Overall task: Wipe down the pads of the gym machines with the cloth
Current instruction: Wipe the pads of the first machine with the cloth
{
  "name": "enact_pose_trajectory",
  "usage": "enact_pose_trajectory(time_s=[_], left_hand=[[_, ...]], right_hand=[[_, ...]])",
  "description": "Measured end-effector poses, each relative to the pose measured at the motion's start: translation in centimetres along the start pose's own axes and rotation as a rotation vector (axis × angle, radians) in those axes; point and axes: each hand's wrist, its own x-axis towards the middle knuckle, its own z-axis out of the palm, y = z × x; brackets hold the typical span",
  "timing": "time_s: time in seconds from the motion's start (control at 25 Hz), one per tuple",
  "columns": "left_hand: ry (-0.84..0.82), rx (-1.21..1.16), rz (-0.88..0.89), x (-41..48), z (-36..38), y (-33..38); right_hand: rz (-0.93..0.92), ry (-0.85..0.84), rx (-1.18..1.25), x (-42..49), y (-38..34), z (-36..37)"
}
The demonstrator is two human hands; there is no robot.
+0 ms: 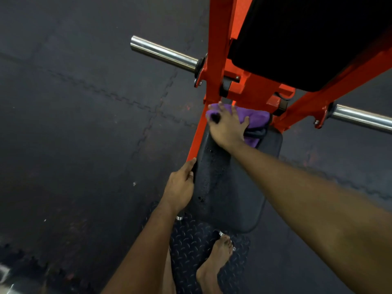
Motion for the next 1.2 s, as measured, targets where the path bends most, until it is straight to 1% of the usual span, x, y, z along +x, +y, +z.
enact_pose_trajectory(time_s=[0.08, 0.12, 0.16, 0.2, 0.28, 0.36, 0.4, 0.44, 0.48, 0.52, 0.6, 0.64, 0.68, 0.72, 0.8, 0.88, 0.92, 0.96, 1.0, 1.04, 1.08, 1.12, 1.2], left_hand=[[-0.006, 0.002, -0.011, -0.4, 0.0, -0.3], [-0.007, 0.002, -0.009, -0.8, 0.0, -0.3], [-0.008, -0.003, -0.001, -1.0, -0.1, -0.3], [-0.011, -0.008, 0.011, -1.1, -0.1, -0.3], [-0.028, -0.003, 0.02, -1.5, -0.3, -0.2], [-0.039, -0.001, 0.034, -1.8, -0.4, -0.4], [-0.035, -0.002, 0.043, -1.9, -0.4, -0.6], [-0.029, 0.001, 0.051, -2.0, -0.4, -0.9], [-0.025, 0.008, 0.059, -2.2, -0.3, -1.1], [-0.026, 0.017, 0.062, -2.4, -0.3, -1.2], [-0.036, 0.024, 0.057, -2.8, -0.4, -1.2], [-0.043, 0.018, 0.052, -3.0, -0.5, -1.1], [-0.055, 0.015, 0.046, -3.2, -0.7, -1.0], [-0.07, 0.014, 0.04, -3.3, -0.8, -1.0], [-0.098, 0.016, 0.036, -3.5, -1.1, -1.2], [-0.125, 0.018, 0.056, -3.6, -1.4, -1.6], [-0.127, 0.017, 0.064, -3.6, -1.4, -1.8], [-0.122, 0.016, 0.073, -3.6, -1.5, -2.1], [-0.112, 0.018, 0.082, -3.6, -1.5, -2.5], [-0.105, 0.026, 0.093, -3.7, -1.6, -2.8], [-0.103, 0.038, 0.101, -3.8, -1.7, -3.0], [-0.109, 0.051, 0.105, -4.2, -1.9, -3.1], [-0.136, 0.082, 0.106, -4.9, -2.3, -2.9]], right_hand=[[-0.277, -0.013, -0.116, -3.6, 2.1, 0.3], [-0.365, -0.034, -0.145, -5.5, 4.1, -0.1], [-0.4, -0.065, -0.156, -6.9, 6.1, -0.8], [-0.376, -0.075, -0.146, -7.5, 7.9, -1.7], [-0.177, -0.034, -0.081, -6.3, 8.9, -3.0], [0.078, 0.028, 0.02, -3.9, 6.3, -2.3], [0.153, 0.044, 0.063, -3.2, 4.1, -1.4], [0.166, 0.063, 0.081, -3.4, 1.9, -0.4], [0.106, 0.091, 0.051, -4.2, 0.5, 0.8], [-0.01, 0.113, -0.005, -5.8, 0.0, 1.9], [-0.24, 0.054, -0.074, -9.7, 1.8, 2.2], [-0.3, 0.018, -0.091, -11.2, 3.5, 1.6], [-0.307, -0.006, -0.098, -11.9, 5.2, 0.7], [-0.256, -0.006, -0.101, -11.9, 6.7, -0.3], [-0.072, 0.028, -0.078, -10.0, 7.5, -1.4], [0.136, 0.063, -0.005, -7.4, 4.9, -0.9], [0.208, 0.073, 0.043, -6.6, 2.8, -0.2], [0.218, 0.088, 0.067, -6.6, 0.8, 0.5], [0.161, 0.109, 0.042, -7.3, -0.3, 1.6], [0.058, 0.126, -0.012, -9.0, -0.8, 2.6], [-0.064, 0.106, -0.071, -11.1, -0.4, 3.2], [-0.161, 0.052, -0.109, -13.2, 0.8, 3.2], [-0.248, -0.03, -0.121, -15.8, 3.8, 1.9]])
